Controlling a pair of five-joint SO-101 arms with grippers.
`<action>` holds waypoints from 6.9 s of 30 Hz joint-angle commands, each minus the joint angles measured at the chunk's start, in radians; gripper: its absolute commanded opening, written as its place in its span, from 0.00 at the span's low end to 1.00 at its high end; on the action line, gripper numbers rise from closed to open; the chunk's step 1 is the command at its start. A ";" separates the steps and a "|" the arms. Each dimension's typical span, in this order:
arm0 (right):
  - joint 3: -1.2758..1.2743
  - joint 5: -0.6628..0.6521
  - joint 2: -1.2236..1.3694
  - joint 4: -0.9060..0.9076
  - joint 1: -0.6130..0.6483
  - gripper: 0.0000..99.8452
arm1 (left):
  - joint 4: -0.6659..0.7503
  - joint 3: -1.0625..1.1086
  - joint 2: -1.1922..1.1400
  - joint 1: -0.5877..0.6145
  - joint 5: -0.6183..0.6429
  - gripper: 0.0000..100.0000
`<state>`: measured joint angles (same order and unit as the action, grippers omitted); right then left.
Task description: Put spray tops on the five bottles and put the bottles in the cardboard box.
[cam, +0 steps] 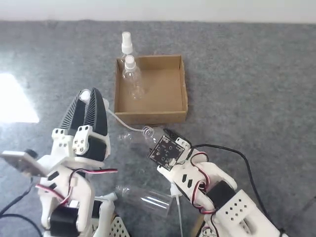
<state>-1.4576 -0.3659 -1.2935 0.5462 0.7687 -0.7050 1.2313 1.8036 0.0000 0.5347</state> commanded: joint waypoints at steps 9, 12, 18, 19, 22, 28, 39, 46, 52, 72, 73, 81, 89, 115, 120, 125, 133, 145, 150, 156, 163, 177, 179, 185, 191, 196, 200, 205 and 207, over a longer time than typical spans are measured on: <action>0.014 -0.011 -0.024 -0.024 0.005 0.08 | 0.002 0.035 0.015 -0.055 -0.011 0.01; 0.014 -0.011 -0.024 -0.024 0.005 0.08 | -0.002 0.038 0.015 -0.086 -0.014 0.01; 0.014 -0.009 -0.024 -0.025 0.002 0.08 | 0.002 0.056 0.015 -0.112 -0.046 0.01; 0.015 -0.009 -0.024 -0.025 0.001 0.08 | 0.002 0.058 0.015 -0.112 -0.046 0.01; 0.017 -0.009 -0.024 -0.025 0.001 0.08 | -0.002 0.058 0.015 -0.112 -0.046 0.01; 0.017 -0.006 -0.025 -0.025 0.001 0.08 | 0.002 0.081 0.015 -0.112 -0.046 0.01; 0.017 -0.003 -0.025 -0.025 0.001 0.08 | 0.000 0.102 0.015 -0.163 -0.046 0.02; 0.020 -0.005 -0.025 -0.025 -0.001 0.08 | -0.003 0.113 0.015 -0.236 -0.103 0.02; 0.006 -0.005 -0.096 -0.015 -0.002 0.08 | -0.003 0.114 0.015 -0.241 -0.114 0.02; -0.195 -0.006 -0.510 -0.024 -0.050 0.08 | -0.003 0.150 0.015 -0.342 -0.189 0.02; -0.195 -0.006 -0.510 -0.024 -0.050 0.08 | -0.003 0.150 0.015 -0.342 -0.189 0.02; -0.193 -0.003 -0.512 -0.024 -0.048 0.08 | -0.005 0.165 0.014 -0.344 -0.189 0.06; -0.193 -0.003 -0.512 -0.024 -0.050 0.08 | -0.054 0.171 0.015 -0.413 -0.233 0.08; -0.193 -0.005 -0.512 -0.024 -0.079 0.08 | -0.238 0.035 0.015 -0.425 -0.276 0.17; -0.196 -0.008 -0.512 -0.024 -0.077 0.08 | -0.232 0.004 0.015 -0.358 -0.276 0.17; -0.203 -0.008 -0.512 -0.025 -0.077 0.08 | -0.232 -0.045 0.015 -0.249 -0.272 0.17; -0.204 -0.009 -0.512 -0.025 -0.077 0.08 | -0.224 -0.047 0.015 -0.235 -0.270 0.17; -0.204 -0.009 -0.512 -0.025 -0.082 0.08 | -0.216 -0.042 0.015 -0.112 -0.219 0.17; -0.204 -0.009 -0.512 -0.024 -0.082 0.08 | -0.138 0.012 0.015 -0.080 -0.212 0.17; -0.203 -0.005 -0.512 -0.024 -0.081 0.08 | 0.002 0.125 0.015 -0.087 -0.212 0.16; -0.195 -0.003 -0.512 -0.025 -0.076 0.08 | 0.103 0.202 0.015 -0.092 -0.212 0.16; -0.195 -0.003 -0.512 -0.025 -0.077 0.08 | 0.126 0.275 0.015 -0.267 -0.278 0.16; -0.195 -0.003 -0.512 -0.025 -0.079 0.08 | 0.124 0.285 0.015 -0.296 -0.293 0.16; -0.195 -0.003 -0.512 -0.021 -0.079 0.08 | 0.123 0.297 0.015 -0.344 -0.331 0.16; -0.195 -0.003 -0.512 -0.019 -0.081 0.08 | 0.094 0.292 0.015 -0.373 -0.331 0.16; -0.195 -0.003 -0.512 -0.018 -0.082 0.08 | 0.080 0.291 0.015 -0.407 -0.333 0.16; -0.195 -0.003 -0.512 -0.018 -0.082 0.08 | 0.080 0.291 0.015 -0.408 -0.333 0.16; -0.195 -0.003 -0.512 -0.018 -0.082 0.08 | 0.080 0.292 0.015 -0.416 -0.333 0.16; -0.195 -0.003 -0.512 -0.018 -0.082 0.08 | 0.080 0.295 0.015 -0.434 -0.345 0.16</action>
<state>-1.6602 -0.3644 -1.7875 0.5462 0.6889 -0.6130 1.5321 1.8036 -0.3974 0.2125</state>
